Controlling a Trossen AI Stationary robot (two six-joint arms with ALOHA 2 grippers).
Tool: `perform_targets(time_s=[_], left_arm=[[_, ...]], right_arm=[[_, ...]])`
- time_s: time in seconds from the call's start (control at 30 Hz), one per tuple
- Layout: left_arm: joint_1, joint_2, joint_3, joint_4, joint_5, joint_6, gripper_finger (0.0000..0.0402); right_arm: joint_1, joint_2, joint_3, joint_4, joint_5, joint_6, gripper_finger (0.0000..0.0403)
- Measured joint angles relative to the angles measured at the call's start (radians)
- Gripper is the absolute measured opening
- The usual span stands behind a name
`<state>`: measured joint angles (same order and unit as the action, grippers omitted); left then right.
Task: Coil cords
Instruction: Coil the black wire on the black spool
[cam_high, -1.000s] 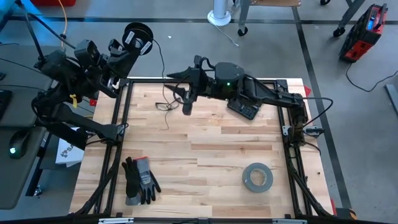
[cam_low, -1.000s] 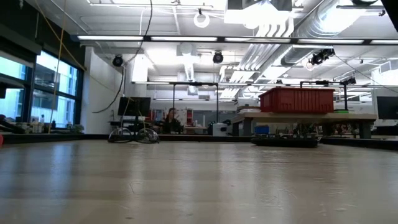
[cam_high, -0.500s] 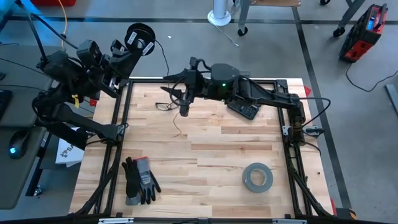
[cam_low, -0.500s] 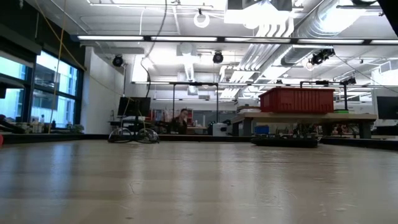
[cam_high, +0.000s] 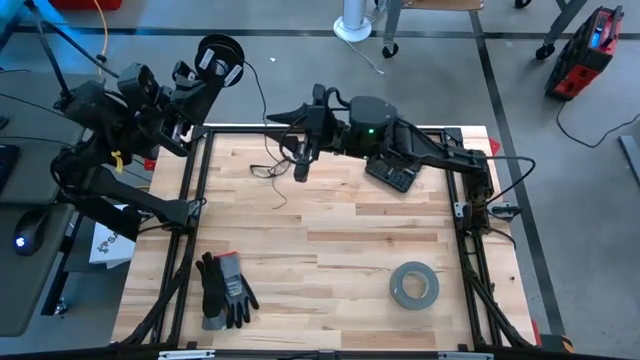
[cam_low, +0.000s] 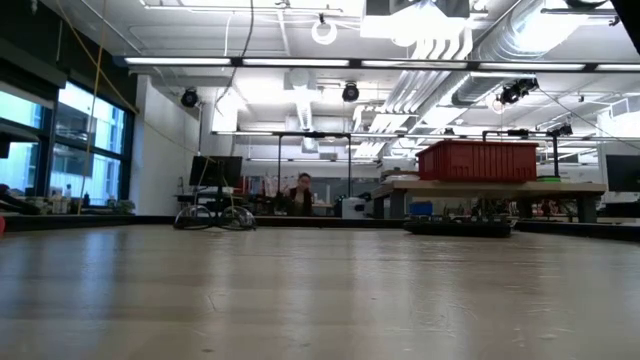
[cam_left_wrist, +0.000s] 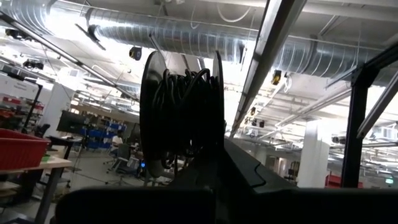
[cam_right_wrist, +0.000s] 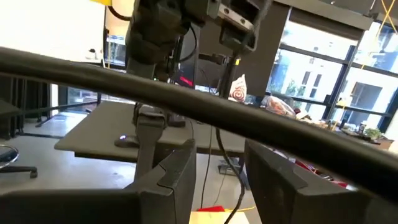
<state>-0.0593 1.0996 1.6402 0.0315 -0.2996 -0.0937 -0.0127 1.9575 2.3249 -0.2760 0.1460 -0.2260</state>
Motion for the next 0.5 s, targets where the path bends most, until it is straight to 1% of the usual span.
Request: perform_targets(time_s=[0.23, 0.4, 0.5], left_arm=[[0.000, 0.000, 0.000, 0.000, 0.000, 0.000, 0.0001], [0.000, 0.000, 0.000, 0.023, 0.000, 0.000, 0.0001], [0.000, 0.000, 0.000, 0.023, 0.000, -0.005, 0.0001]], right_arm=[[0.002, 0.002, -0.001, -0.018, 0.002, 0.000, 0.0127], [0.002, 0.004, -0.001, -0.011, 0.008, 0.013, 0.0104], [0.002, 0.008, -0.001, 0.000, 0.009, 0.016, 0.0099]])
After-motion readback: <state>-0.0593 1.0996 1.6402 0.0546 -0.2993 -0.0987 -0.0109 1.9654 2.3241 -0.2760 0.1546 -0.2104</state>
